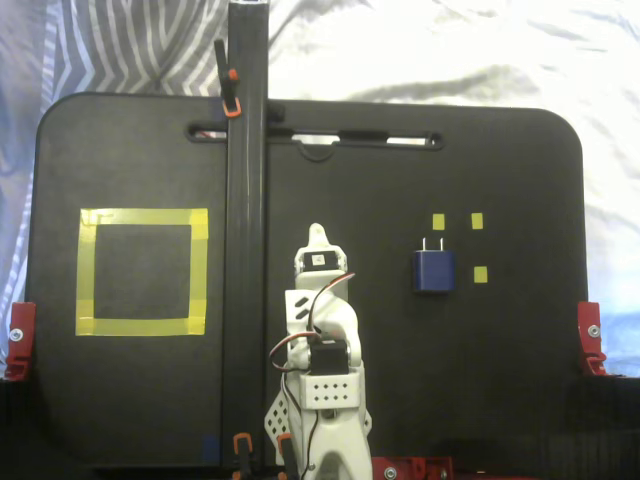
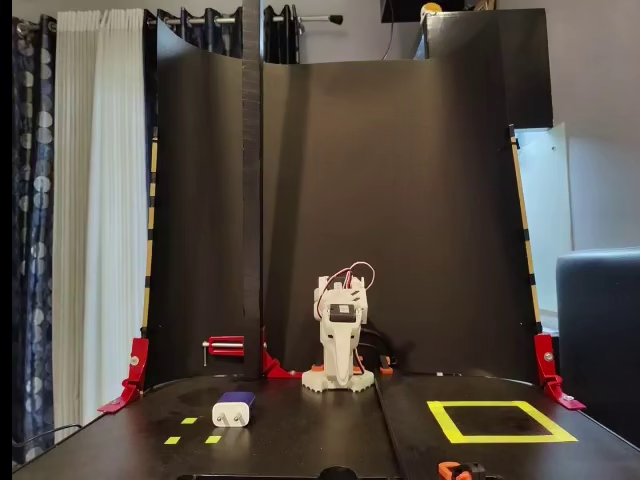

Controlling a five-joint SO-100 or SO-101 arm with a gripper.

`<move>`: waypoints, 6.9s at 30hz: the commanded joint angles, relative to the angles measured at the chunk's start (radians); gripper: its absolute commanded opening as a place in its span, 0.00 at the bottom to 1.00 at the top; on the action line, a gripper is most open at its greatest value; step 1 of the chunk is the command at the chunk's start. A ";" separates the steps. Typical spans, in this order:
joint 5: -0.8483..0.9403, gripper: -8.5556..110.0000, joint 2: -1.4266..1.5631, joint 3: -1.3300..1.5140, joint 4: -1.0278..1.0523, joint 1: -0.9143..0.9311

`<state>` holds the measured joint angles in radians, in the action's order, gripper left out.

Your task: Grasp a block and put it in the designated area.

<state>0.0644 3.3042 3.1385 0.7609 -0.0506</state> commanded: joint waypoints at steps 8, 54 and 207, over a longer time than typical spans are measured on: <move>-0.008 0.07 0.006 0.005 0.002 0.005; -0.008 0.07 0.006 0.005 0.002 0.005; 2.224 0.08 -1.674 -1.308 0.468 0.818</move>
<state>2.2810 1.6306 1.8653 1.2364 0.7593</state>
